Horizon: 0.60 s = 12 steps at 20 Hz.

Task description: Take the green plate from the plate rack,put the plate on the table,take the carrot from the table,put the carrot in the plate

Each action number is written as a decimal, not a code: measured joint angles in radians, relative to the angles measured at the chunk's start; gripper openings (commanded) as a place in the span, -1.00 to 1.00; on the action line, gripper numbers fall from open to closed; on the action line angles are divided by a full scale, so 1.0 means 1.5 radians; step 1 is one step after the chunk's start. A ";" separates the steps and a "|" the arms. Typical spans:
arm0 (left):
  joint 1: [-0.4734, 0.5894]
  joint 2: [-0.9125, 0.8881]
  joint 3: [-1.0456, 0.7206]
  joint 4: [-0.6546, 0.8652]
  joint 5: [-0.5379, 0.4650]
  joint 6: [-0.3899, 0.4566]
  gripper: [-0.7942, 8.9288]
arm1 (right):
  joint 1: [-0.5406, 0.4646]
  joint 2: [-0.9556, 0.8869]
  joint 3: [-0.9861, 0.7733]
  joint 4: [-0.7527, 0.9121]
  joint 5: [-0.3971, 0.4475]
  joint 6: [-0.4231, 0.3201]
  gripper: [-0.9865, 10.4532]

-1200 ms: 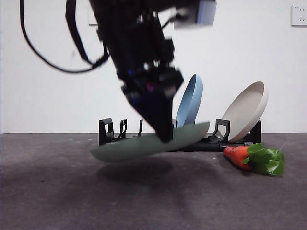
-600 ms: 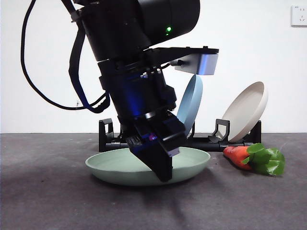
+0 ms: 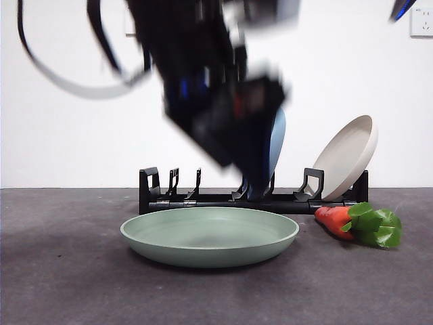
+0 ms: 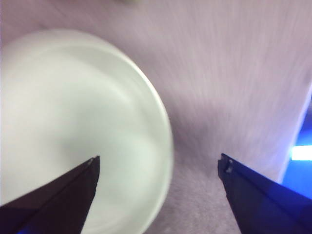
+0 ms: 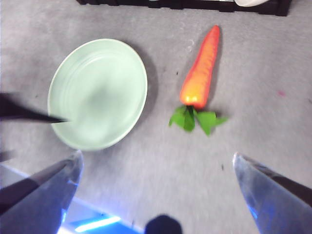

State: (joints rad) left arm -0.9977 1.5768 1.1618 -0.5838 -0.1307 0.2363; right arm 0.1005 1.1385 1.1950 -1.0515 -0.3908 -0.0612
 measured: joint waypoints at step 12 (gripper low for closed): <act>0.006 -0.329 0.144 -0.065 -0.101 -0.079 0.00 | 0.097 0.317 0.000 0.199 0.140 0.038 0.20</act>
State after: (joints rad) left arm -0.9882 1.0836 1.3781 -0.6815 -0.2821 0.1184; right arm 0.2455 1.6135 1.1950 -0.7525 -0.1806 -0.0036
